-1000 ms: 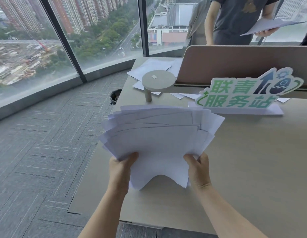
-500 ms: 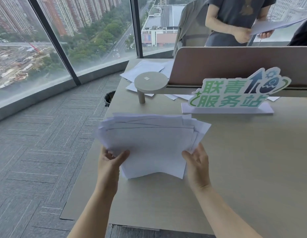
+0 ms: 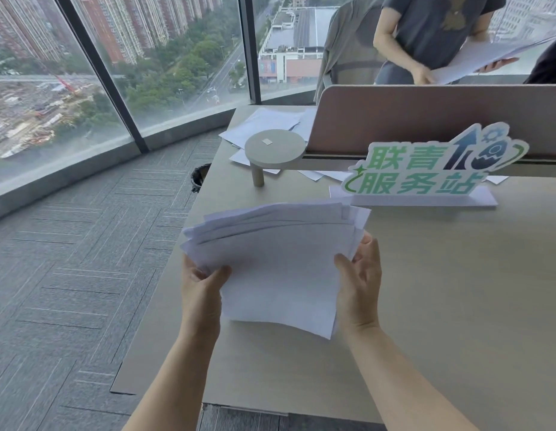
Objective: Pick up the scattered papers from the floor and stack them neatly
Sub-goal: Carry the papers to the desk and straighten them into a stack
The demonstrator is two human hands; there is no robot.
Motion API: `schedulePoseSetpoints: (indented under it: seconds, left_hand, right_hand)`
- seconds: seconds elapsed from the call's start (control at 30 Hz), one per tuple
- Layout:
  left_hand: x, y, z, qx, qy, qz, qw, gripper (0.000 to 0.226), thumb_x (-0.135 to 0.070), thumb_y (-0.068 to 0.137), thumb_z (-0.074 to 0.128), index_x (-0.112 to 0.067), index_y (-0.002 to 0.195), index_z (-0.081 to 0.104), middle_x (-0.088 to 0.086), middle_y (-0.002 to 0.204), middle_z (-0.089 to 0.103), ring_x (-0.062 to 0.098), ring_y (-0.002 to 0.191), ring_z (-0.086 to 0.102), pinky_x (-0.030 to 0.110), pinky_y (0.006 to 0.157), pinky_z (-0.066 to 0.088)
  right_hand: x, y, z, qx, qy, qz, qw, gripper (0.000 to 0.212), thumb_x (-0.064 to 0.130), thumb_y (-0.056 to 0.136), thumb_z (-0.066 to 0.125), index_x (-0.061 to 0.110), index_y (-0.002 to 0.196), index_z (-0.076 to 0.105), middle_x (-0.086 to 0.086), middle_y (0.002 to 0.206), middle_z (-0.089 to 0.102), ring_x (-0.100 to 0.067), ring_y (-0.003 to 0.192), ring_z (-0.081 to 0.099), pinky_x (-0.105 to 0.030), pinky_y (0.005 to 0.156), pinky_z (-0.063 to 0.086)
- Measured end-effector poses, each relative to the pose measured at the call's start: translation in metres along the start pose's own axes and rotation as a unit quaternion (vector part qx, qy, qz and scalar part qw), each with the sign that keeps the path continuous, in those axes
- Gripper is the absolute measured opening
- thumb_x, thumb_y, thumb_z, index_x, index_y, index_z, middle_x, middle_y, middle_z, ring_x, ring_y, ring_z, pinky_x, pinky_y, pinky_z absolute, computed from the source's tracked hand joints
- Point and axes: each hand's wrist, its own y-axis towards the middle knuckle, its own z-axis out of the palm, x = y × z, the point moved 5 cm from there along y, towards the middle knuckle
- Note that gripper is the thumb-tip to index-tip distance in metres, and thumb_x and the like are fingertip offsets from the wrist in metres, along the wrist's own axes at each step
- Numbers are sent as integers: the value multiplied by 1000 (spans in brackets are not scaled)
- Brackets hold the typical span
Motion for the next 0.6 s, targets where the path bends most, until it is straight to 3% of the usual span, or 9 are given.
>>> schedulePoseSetpoints:
  seconds: [0.13, 0.27, 0.5, 0.6]
  left_hand:
    - [0, 2, 5, 24, -8, -1, 1000, 44, 5, 62, 50, -19, 98, 54, -11, 74, 66, 5, 70, 61, 17, 65, 50]
    - [0, 8, -4, 20, -25, -10, 999, 46, 4, 61, 45, -21, 98, 51, -13, 64, 59, 2, 61, 55, 13, 58, 45]
    - [8, 2, -6, 23, 42, -39, 998, 41, -2, 56, 49, -17, 94, 54, -8, 75, 65, 3, 64, 60, 14, 56, 47]
    - [9, 1, -8, 8, 44, -44, 998, 41, -2, 56, 49, -16, 95, 54, -3, 78, 63, 4, 64, 60, 15, 56, 47]
  right_hand:
    - [9, 3, 11, 8, -35, -27, 999, 28, 0, 79, 48, 11, 103, 58, -5, 92, 63, -18, 83, 56, -30, 77, 47]
    - [-4, 8, 11, 37, 21, 76, 996, 27, 0, 75, 47, 5, 96, 63, -11, 86, 64, -23, 80, 58, -37, 72, 48]
    - [-5, 0, 19, 108, 17, 88, 990, 35, 1, 74, 46, 9, 103, 63, -15, 89, 62, -25, 81, 55, -41, 72, 45]
    - [-6, 0, 18, 88, 19, 94, 992, 33, 1, 74, 48, 16, 99, 64, -13, 88, 62, -23, 80, 56, -37, 70, 47]
